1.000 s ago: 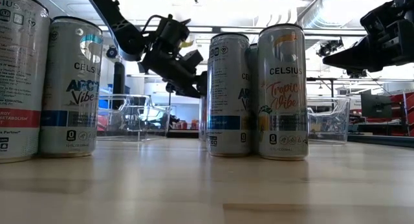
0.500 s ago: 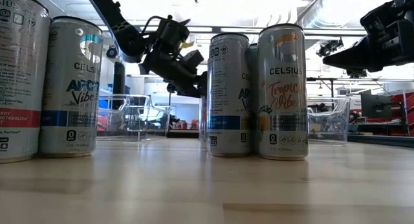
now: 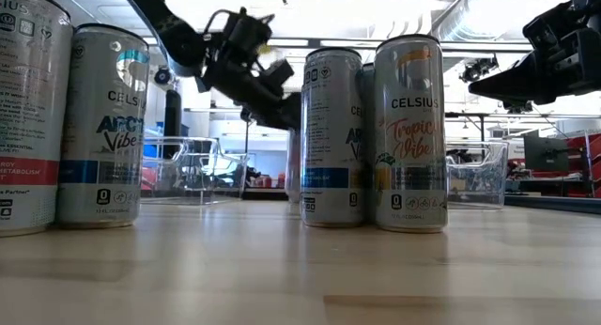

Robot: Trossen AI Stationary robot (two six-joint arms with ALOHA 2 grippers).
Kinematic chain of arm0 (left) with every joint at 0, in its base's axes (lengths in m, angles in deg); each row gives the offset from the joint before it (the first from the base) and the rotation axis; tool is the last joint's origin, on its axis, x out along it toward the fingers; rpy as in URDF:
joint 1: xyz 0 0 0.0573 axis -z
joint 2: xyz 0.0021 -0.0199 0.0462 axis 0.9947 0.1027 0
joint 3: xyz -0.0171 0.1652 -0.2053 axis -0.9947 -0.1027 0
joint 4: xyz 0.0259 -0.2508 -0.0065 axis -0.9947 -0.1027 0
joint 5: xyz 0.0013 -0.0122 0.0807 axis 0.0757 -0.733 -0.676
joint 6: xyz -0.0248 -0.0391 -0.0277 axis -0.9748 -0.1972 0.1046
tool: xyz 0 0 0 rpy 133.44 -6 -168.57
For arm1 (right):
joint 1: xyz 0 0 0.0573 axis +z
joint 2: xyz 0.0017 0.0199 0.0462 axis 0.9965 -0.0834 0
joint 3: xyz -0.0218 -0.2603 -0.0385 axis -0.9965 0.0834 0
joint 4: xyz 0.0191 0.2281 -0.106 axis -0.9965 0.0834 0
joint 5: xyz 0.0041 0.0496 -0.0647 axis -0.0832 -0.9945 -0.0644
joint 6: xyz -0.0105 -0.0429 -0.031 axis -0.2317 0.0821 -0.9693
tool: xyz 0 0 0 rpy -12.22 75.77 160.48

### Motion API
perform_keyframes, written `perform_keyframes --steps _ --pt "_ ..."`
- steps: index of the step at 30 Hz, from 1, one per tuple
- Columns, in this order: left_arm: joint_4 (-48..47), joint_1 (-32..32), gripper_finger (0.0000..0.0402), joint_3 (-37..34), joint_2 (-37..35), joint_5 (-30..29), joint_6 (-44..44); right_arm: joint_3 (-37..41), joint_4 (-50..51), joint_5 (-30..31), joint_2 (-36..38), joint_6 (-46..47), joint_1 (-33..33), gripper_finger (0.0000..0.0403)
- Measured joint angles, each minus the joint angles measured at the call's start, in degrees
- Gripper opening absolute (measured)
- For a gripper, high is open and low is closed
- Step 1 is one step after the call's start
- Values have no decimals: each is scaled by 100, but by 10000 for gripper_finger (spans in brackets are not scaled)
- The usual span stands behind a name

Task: Sort soda cans
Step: Put the white-pink soda can into the top left transparent bin

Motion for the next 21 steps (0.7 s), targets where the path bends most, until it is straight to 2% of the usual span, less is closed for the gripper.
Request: perform_keyframes --steps 6,12,17,21 --pt "-1165 288 249 0 -855 -57 146 1 0 -2 0 0 1 5" --pt "-2173 787 249 -3 -2048 -514 254 0 0 -3 -4 0 0 5" --pt "-2860 1318 248 -142 -3161 -1380 258 1 1 -3 -4 0 0 5" --pt "-3914 1661 248 -326 -3967 -2198 -198 2 0 -1 -7 0 2 5"
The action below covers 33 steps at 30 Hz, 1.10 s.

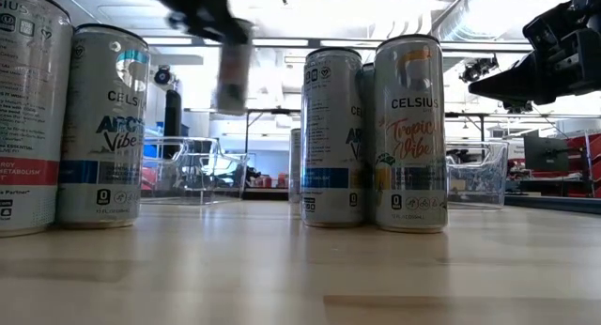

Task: Sort soda cans
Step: Put the white-pink soda can into the top left transparent bin

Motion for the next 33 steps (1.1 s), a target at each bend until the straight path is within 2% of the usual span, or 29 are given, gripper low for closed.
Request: perform_keyframes --steps 4,8,16,33 --pt "-737 184 248 -509 -836 -715 -793 -2 0 -2 0 0 -2 5" --pt "-680 97 248 -1317 -1529 -1000 -1227 1 0 -2 0 0 -1 5" --pt "-594 -390 248 -2324 -2110 -629 -2095 -1 0 -1 0 0 -2 5" --pt "-791 -744 253 -2830 -2063 274 -2915 -1 0 -1 -1 0 -1 5"
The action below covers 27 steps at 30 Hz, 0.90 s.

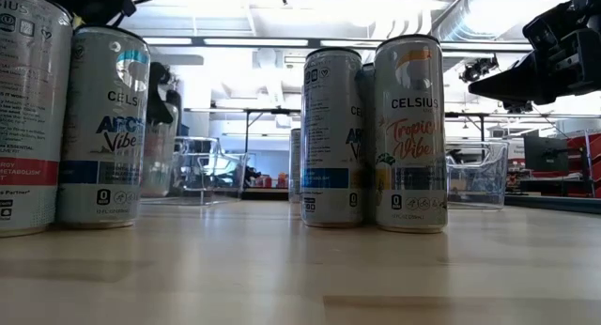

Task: Sort soda cans
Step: Put the white-pink soda can into the top left transparent bin

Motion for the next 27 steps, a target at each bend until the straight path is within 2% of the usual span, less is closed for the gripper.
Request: perform_keyframes --steps 11,19,27 --pt "42 4 259 4 283 34 -102 -1 0 0 -1 0 0 5" --pt "47 4 296 4 294 363 -79 -1 0 1 -1 0 -1 5" --pt "42 11 299 4 286 621 10 -1 0 0 -1 0 0 5"
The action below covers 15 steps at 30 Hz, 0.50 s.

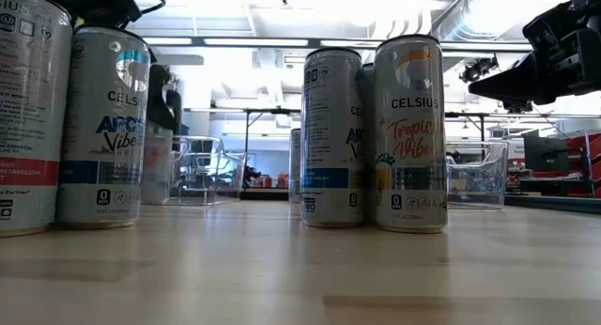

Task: Sort soda cans
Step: Put the white-pink soda can into the top left transparent bin, then put the white-yellow soda can into the top right transparent bin

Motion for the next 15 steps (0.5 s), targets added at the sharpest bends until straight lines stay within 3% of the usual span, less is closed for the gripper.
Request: perform_keyframes --steps 15 --pt "-162 0 298 723 2 33 681 0 0 -1 0 0 -1 5"
